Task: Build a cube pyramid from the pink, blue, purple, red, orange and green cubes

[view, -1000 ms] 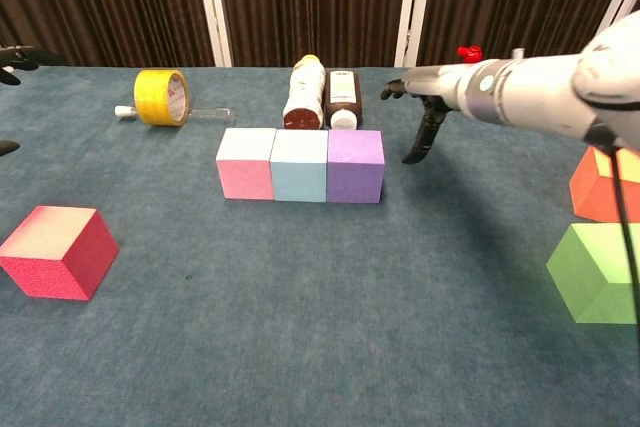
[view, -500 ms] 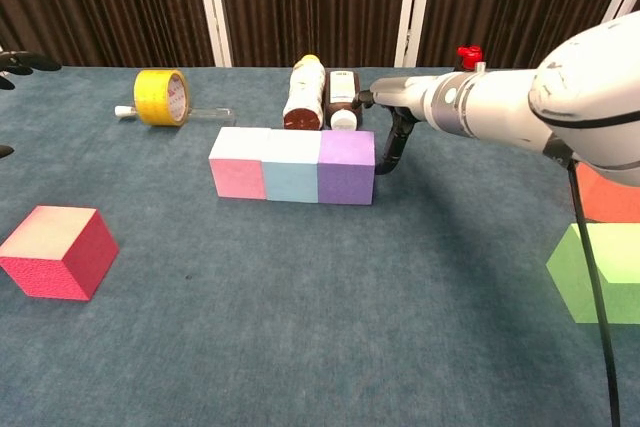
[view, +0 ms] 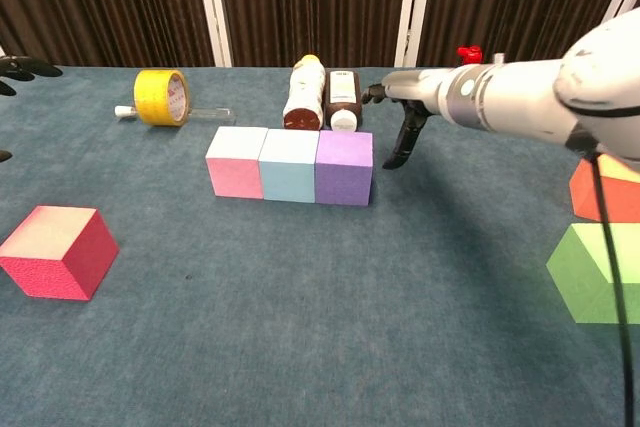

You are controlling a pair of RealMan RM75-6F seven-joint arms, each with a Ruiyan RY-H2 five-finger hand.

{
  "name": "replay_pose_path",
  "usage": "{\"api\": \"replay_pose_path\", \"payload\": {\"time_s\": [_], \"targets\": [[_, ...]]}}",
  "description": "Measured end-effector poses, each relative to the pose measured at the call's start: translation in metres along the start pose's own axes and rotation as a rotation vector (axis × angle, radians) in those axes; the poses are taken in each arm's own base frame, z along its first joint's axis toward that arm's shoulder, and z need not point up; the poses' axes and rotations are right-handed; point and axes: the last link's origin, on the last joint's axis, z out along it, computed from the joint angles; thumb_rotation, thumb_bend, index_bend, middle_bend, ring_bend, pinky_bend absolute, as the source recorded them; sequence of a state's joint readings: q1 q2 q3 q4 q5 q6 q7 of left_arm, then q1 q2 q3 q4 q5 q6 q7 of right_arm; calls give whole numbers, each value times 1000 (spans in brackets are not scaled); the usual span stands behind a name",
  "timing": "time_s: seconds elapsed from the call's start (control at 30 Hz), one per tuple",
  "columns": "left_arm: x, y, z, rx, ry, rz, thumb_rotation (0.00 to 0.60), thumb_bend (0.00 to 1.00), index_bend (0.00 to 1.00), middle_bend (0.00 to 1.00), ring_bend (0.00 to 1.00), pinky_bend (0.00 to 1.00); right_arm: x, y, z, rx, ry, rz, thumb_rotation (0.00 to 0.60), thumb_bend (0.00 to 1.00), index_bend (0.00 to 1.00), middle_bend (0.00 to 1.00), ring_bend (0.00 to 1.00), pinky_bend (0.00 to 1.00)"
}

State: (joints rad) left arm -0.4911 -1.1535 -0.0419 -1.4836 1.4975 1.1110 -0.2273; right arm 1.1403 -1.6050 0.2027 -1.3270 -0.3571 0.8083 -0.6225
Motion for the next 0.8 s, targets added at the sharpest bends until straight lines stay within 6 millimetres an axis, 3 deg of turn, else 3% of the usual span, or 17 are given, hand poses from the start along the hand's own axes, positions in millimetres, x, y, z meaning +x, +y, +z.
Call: {"api": "replay_pose_path", "payload": {"time_s": [0.23,0.43,0.57,0.8], "targets": [[2,5,-13,-27,-25,-6,600,368,177,107,44,144,32,32,-34,17,58,65,600,319,59,127,43,164],[-2,13,-30,-28,-40,-8,600,368,162,120,63,150,60,86,-79,-6,132,82,600,318,69,126,43,164],[-11,19,-40,-25,-72,13,600,373,130,109,60,149,63,116,-103,-25,152,93,600,318,69,126,43,164],[-34,27,-48,-5,-164,62,600,372,0,0,0,130,51,142,-123,-31,144,123,600,318,69,126,43,164]]}}
